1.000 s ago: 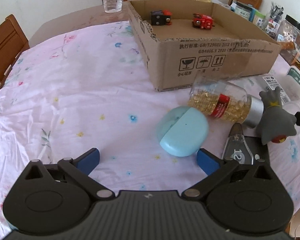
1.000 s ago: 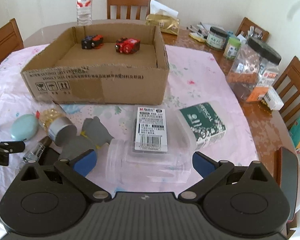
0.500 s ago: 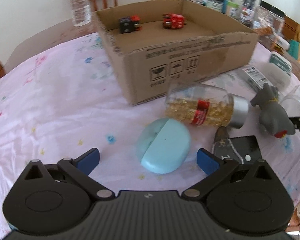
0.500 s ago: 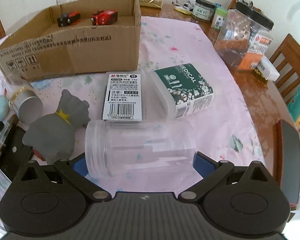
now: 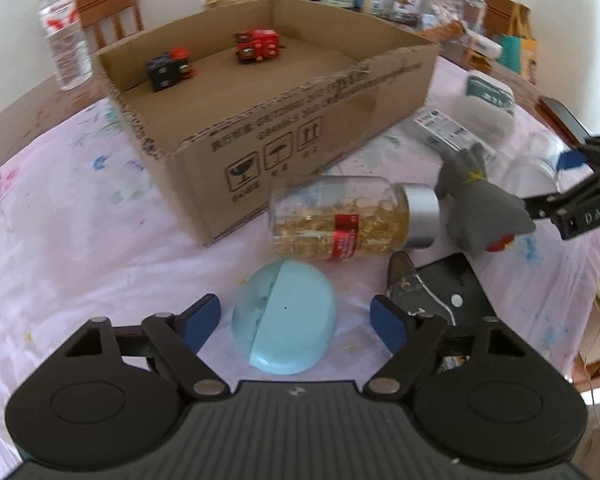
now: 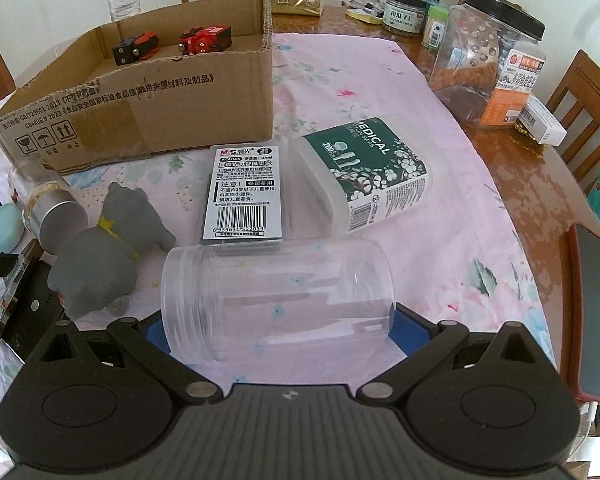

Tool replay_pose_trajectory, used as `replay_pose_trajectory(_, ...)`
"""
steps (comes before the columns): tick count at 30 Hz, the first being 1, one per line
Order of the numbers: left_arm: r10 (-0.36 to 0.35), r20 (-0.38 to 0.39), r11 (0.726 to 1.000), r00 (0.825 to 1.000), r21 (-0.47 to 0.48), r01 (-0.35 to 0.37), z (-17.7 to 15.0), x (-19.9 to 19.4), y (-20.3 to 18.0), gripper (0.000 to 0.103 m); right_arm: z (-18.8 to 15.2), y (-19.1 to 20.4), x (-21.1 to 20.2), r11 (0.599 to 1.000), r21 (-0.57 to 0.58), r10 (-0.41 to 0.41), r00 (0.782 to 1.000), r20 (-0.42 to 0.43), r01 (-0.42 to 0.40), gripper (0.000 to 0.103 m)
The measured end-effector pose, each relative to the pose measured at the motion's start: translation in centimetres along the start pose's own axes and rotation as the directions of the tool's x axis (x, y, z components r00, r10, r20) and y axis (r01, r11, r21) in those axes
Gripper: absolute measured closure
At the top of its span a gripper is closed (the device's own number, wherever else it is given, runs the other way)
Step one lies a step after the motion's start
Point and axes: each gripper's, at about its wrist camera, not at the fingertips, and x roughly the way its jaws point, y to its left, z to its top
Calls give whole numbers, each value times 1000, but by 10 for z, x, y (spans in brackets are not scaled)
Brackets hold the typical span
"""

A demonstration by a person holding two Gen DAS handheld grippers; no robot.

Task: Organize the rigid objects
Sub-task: 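Grasp the blue egg case with the left tool while the right tool grasps the clear cup, then carry the blue case and clear cup into the box and release both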

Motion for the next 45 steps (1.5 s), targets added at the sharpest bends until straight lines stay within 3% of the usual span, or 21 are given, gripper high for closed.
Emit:
replay_pose_trajectory(12, -37, -24, 997, 999, 72, 39, 5, -3, 9, 41, 2, -1, 1, 1000, -23, 11, 1000, -12, -11, 0)
replay_pose_trajectory(14, -40, -29, 996, 999, 77, 42, 5, -3, 8, 50, 4, 1, 1, 1000, -29, 2, 1000, -17, -3, 0)
replay_pose_trajectory(45, 5, -65, 999, 998, 33, -3, 10, -15, 5, 51, 27, 5, -27, 994, -110, -22, 1000, -18, 19, 7)
